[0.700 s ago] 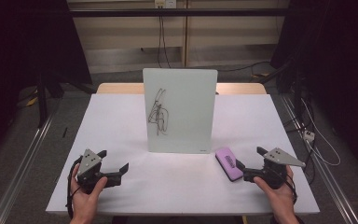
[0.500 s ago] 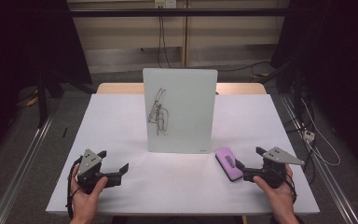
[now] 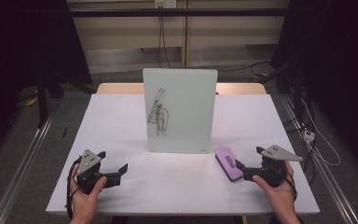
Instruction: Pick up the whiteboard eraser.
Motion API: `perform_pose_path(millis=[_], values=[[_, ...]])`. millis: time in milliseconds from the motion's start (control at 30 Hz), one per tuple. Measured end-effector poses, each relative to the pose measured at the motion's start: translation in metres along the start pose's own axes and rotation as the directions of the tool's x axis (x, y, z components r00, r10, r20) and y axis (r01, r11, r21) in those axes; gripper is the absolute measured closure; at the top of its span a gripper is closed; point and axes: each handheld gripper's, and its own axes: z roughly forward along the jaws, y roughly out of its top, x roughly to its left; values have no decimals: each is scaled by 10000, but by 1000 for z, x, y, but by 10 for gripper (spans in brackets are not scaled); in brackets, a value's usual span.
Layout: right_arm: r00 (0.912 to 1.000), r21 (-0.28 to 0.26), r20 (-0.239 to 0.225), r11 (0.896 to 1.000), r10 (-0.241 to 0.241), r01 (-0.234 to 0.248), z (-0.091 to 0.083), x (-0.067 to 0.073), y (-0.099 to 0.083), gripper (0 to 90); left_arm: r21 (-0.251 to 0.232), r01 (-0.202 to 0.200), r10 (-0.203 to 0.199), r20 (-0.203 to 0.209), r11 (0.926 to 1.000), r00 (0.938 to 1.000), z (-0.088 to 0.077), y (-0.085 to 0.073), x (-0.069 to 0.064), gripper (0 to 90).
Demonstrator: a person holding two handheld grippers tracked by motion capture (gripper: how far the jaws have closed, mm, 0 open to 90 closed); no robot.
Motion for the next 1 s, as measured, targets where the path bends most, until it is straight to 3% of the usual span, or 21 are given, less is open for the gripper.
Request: perform_pose_path(millis=[167, 367, 600, 700, 900, 1000], values=[[9999, -16, -156, 10000, -61, 60, -2, 1, 3, 45, -2, -20, 20, 43, 10000, 10000, 0, 0, 0, 58], [9984, 460, -538, 9988, 168, -143, 2, 3, 4, 59, 103, 97, -98, 60, 9999, 9999, -1, -1, 3, 58], [9981, 534, -586, 9985, 176, -144, 2, 7, 12, 97, 126, 164, -165, 101, 9998, 9998, -2, -2, 3, 58], [9971, 1102, -750, 9939, 85, -2, 5, 8, 18, 126, 142, 101, -102, 84, 9998, 9999, -1, -1, 3, 58], [9954, 1626, -857, 9850, -438, 574, 15, 15, 37, 145, 235, 169, -170, 48, 9996, 9998, 0, -2, 4, 58], [9947, 2382, -994, 9700, -245, 477, 24, 16, 47, 136, 196, 174, -176, 92, 9997, 9998, 1, -2, 4, 58]])
